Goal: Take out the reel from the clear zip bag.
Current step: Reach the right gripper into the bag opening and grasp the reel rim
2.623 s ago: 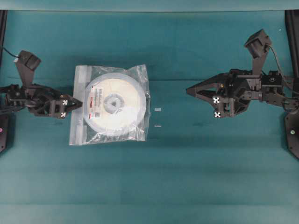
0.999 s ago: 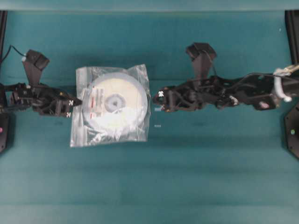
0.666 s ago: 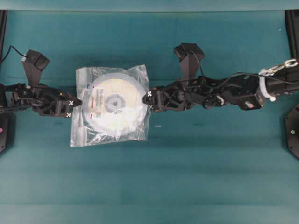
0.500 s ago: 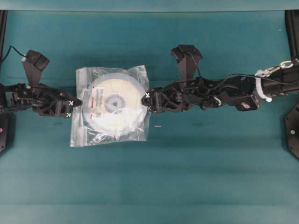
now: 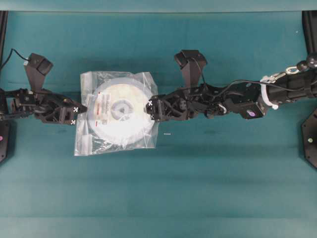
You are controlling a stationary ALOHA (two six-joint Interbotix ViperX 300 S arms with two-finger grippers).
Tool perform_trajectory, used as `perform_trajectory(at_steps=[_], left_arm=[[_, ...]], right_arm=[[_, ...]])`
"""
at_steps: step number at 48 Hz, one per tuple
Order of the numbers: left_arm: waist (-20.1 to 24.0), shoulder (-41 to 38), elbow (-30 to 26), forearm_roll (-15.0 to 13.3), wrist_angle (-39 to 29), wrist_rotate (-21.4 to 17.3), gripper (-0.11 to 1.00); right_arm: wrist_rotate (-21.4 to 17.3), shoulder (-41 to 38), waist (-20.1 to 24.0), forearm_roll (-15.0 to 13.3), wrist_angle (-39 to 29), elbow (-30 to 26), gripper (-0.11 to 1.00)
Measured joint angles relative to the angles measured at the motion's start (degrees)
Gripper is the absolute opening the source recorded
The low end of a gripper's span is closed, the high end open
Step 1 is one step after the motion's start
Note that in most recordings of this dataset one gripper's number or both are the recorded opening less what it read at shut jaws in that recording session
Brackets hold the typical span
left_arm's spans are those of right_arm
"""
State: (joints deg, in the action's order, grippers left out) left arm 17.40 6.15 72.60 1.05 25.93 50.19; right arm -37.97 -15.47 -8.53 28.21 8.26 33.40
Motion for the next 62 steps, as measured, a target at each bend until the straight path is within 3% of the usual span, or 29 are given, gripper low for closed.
perform_trajectory(at_steps=[52, 58, 62], left_arm=[[0.0, -0.44, -0.09, 0.0, 0.0, 0.09, -0.01], [0.0, -0.44, -0.09, 0.0, 0.0, 0.0, -0.01], [0.0, -0.53, -0.09, 0.0, 0.0, 0.0, -0.01]], right_arm=[[0.0, -2.55, 0.18, 0.0, 0.79, -2.64, 0.8], [0.0, -2.64, 0.18, 0.0, 0.7, -2.64, 0.74], [0.0, -2.72, 0.09, 0.09, 0.7, -2.64, 0.62]])
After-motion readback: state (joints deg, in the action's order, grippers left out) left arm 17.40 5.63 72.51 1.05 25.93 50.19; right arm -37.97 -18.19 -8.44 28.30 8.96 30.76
